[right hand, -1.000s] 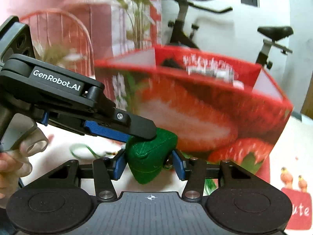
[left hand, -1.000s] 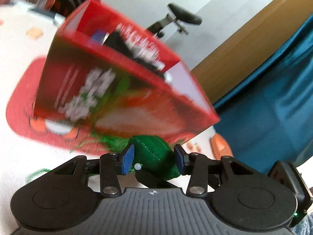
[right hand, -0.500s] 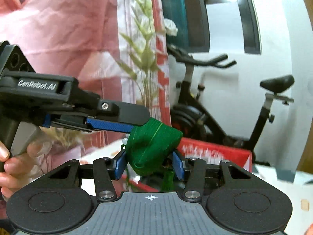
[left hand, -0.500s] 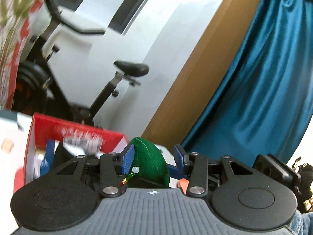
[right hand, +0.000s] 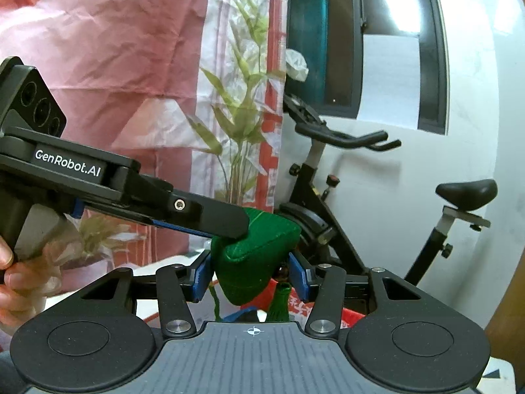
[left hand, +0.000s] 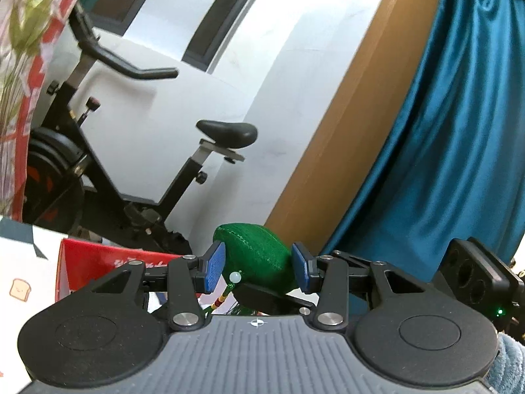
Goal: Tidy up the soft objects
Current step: 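Lift the green pouch with both tools over the red box, then open both tools to drop the green pouch into the red box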
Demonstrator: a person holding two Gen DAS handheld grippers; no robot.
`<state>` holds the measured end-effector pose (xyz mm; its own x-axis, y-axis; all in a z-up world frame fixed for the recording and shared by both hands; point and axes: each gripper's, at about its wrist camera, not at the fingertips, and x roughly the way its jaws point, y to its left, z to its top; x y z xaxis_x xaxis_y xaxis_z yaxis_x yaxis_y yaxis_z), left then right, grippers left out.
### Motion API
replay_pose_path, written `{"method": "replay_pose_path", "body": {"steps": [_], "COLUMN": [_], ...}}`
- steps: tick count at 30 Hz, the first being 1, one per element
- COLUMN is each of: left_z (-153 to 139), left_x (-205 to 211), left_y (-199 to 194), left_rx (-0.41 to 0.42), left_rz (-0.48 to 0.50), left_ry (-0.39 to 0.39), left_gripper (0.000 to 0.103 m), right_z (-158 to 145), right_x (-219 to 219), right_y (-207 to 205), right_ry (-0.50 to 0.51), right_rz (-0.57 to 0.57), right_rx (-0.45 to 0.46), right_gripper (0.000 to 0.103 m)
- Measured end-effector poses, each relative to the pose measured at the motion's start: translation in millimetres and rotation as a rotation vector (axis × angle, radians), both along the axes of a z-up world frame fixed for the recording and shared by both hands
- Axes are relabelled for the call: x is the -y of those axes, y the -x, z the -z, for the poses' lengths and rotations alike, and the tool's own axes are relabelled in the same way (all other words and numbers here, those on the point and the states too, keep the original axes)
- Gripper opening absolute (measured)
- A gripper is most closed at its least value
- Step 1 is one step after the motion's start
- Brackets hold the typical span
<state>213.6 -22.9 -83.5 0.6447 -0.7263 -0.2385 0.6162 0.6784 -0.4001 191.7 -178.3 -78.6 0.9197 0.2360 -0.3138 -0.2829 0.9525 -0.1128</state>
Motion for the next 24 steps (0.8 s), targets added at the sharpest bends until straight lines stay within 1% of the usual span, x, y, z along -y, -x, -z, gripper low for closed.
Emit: {"method": "replay_pose_path", "body": {"steps": [3,6,11,17,21,24], "left_z": [13.0,28.4,50.8,72.6,83.3,86.5], "left_x": [-2.4,-1.7,2.9,7.5,9.4,8.0], "left_y": [-12.5,-25.6,-48.2,-65.4,-73.1,-73.9], "left_rx": [-0.029,-0.068,-0.118,-0.167,-0.181,-0.180], "left_rz": [-0.009,-0.018,-0.038,-0.053,-0.065,-0.084], "left_ry": [0.008,-0.003,-0.041,-0.087,-0.113,-0.138], "left_gripper": [0.046,0.046,0.046,0.046,0.046,0.046], "right_z": [15.9,35.0,65.3,93.6,109.5,119.7], "right_x": [1.2,5.4,11.6,21.5,28.9,33.4], "right_y": [-14.9,-28.5,-46.7,-60.5,-66.1,-65.5], "right_ry": [-0.004,-0.017,-0.057,-0.110,-0.141,-0.142], "right_rz": [0.003,0.007,0.024,0.049,0.076,0.106], "right_rx": [-0.036,-0.078,-0.136,-0.212,-0.271,-0.306], "right_gripper": [0.046,0.046,0.046,0.046,0.047,0.048]}}
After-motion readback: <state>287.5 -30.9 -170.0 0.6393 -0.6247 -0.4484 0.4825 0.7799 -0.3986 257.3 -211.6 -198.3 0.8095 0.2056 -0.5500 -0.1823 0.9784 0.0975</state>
